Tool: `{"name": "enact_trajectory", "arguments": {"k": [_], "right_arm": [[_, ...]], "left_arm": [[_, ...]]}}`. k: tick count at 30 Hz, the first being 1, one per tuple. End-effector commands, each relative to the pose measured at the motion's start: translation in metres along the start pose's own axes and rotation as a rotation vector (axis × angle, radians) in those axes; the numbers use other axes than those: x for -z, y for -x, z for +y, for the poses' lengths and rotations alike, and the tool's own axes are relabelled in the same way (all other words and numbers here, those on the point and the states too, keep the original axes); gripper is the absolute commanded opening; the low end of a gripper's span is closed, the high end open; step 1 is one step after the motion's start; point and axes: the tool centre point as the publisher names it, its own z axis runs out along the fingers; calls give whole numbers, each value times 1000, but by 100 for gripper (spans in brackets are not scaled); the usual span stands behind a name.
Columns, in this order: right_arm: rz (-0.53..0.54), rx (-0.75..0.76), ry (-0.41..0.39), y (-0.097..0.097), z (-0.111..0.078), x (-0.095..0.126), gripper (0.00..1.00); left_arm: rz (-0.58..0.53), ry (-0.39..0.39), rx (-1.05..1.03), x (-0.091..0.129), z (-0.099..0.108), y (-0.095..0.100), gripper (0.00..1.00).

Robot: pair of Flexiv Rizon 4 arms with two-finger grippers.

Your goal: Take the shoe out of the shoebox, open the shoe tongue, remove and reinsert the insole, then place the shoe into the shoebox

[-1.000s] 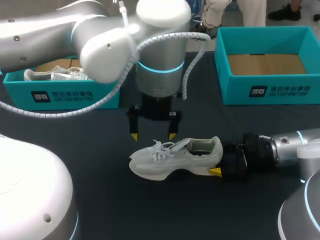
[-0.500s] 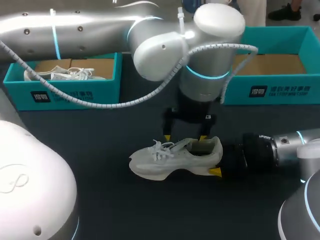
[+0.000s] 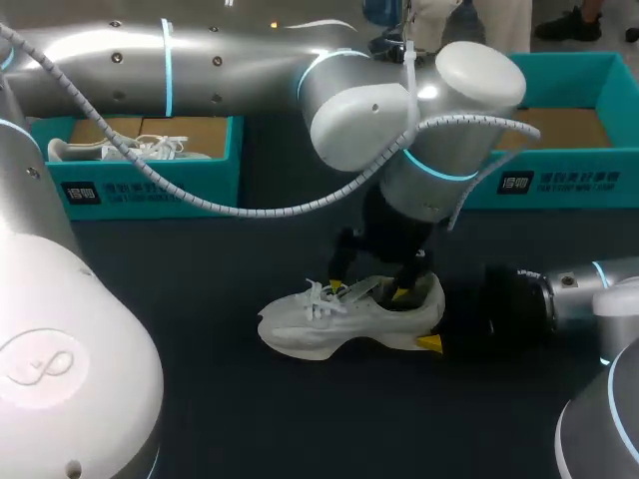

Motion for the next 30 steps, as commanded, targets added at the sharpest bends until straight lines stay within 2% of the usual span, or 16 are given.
{"name": "enact_trajectory", "arguments": {"k": [1,9,10,11,15,30], "right_arm": [[0,-1,-2,1,-4,-3,0],[0,-1,-2,1,-4,-3,0],[0,-1,-2,1,-4,-3,0],[0,-1,-2,1,-4,-3,0],[0,-1,-2,1,-4,-3,0],[0,-1,-2,1,-4,-3,0]], "left_arm": [[-64,-10,85,-7,10,-5,100],[-89,-9,106,-9,7,0,100],[-95,-13,109,-9,6,1,86],[-95,-11,111,-9,6,2,55],[-100,-11,113,-8,5,4,0],[-91,-38,105,3,6,27,0]]}}
